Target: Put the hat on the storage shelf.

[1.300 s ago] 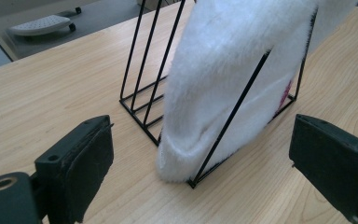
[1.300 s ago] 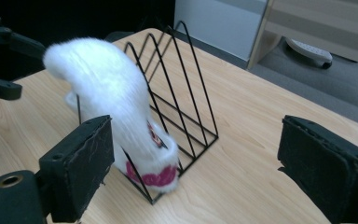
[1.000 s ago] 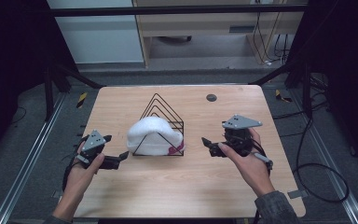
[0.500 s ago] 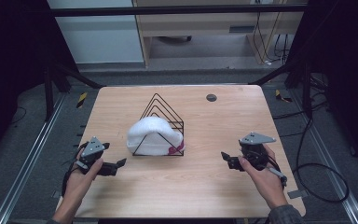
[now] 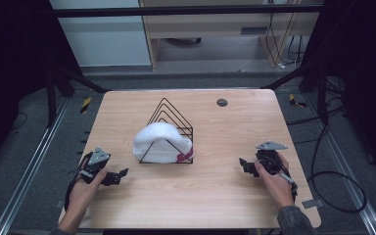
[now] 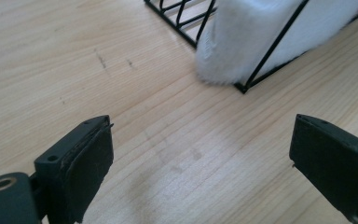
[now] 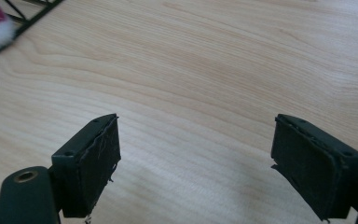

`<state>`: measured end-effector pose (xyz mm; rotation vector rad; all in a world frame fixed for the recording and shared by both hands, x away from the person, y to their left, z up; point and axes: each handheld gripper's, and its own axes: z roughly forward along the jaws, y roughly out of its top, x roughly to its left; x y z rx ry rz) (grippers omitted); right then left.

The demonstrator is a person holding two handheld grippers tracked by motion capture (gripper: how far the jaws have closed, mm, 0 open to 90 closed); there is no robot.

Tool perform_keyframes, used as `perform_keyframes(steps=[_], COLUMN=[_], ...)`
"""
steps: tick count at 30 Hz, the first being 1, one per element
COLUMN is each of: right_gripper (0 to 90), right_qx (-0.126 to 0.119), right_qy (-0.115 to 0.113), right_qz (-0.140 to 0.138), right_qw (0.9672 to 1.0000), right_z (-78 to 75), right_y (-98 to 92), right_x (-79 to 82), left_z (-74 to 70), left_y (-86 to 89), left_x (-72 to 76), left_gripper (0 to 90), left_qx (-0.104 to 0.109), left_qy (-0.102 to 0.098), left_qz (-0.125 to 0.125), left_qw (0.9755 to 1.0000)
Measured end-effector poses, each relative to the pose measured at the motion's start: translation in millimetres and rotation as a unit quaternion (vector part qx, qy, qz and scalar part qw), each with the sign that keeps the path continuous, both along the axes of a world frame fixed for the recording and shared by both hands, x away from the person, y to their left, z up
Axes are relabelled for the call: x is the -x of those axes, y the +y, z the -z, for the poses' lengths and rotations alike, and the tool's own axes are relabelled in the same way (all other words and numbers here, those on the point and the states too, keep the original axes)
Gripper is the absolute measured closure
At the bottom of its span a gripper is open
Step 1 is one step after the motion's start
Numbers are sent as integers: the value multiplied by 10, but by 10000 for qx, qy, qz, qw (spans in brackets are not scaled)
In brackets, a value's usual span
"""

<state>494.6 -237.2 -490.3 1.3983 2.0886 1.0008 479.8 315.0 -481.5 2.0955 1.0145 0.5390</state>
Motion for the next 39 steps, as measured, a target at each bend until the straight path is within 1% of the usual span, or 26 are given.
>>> perform_keyframes(steps=[2,4,7,8,10,12,14,16,18,19,20,22,24,25,26,28,30,31,32,37,39], right_gripper=[157,157,152,151,151,151,147,147,146,145,143,144,146,146,142,134,125,125,115,115,115], right_qx=[45,25,38,56,7,-7,-12,-55,-1,39,8,-33,-76,-17,-2,37,154,154,228,266,261], right_qy=[14,40,104,104,137,142,115,116,76,59,75,38,-4,-1,39,42,60,60,71,54,52], right_qz=[44,62,67,60,72,94,106,112,119,132,168,251,275,263,255,243,243,243,225,207,162], right_qw=[10000,10000,9999,9999,9999,9999,9999,9999,9999,9999,9998,9997,9996,9997,9997,9997,9996,9996,9995,9994,9995], right_z=[34,64,100,119,150,174,188,187,190,195,196,201,193,198,200,202,205,205,207,210,211], right_y=[23,57,110,131,164,195,222,247,274,293,304,314,339,351,361,374,399,399,428,426,427], right_x=[-44,-76,-102,-115,-134,-154,-177,-197,-230,-248,-259,-279,-283,-288,-289,-292,-292,-292,-289,-278,-228], left_z=[24,43,47,52,87,128,159,174,197,208,219,246,249,248,248,255,257,257,258,260,261], left_y=[13,-1,-46,-57,-80,-82,-73,-66,-67,-63,-64,-65,-67,-65,-63,-65,-72,-72,-84,-89,-89], left_x=[-27,-44,-42,-46,-73,-111,-147,-169,-189,-201,-210,-231,-238,-240,-243,-258,-262,-262,-260,-262,-262], left_gripper=[57,57,51,46,46,51,53,53,53,53,53,53,54,53,53,54,49,48,47,30,21], left_qx=[13,8,13,-20,-81,-135,-49,3,36,20,33,65,44,46,39,52,14,14,-86,-86,-93], left_qy=[60,110,102,97,138,186,226,229,214,220,224,262,293,303,312,365,350,350,339,364,374], left_qz=[-58,-108,-63,-66,-96,-170,-236,-236,-271,-269,-285,-293,-292,-310,-313,-377,-416,-416,-425,-427,-436], left_qw=[10000,9999,9999,9999,9998,9996,9995,9995,9994,9994,9993,9992,9991,9991,9990,9986,9985,9985,9985,9984,9983])
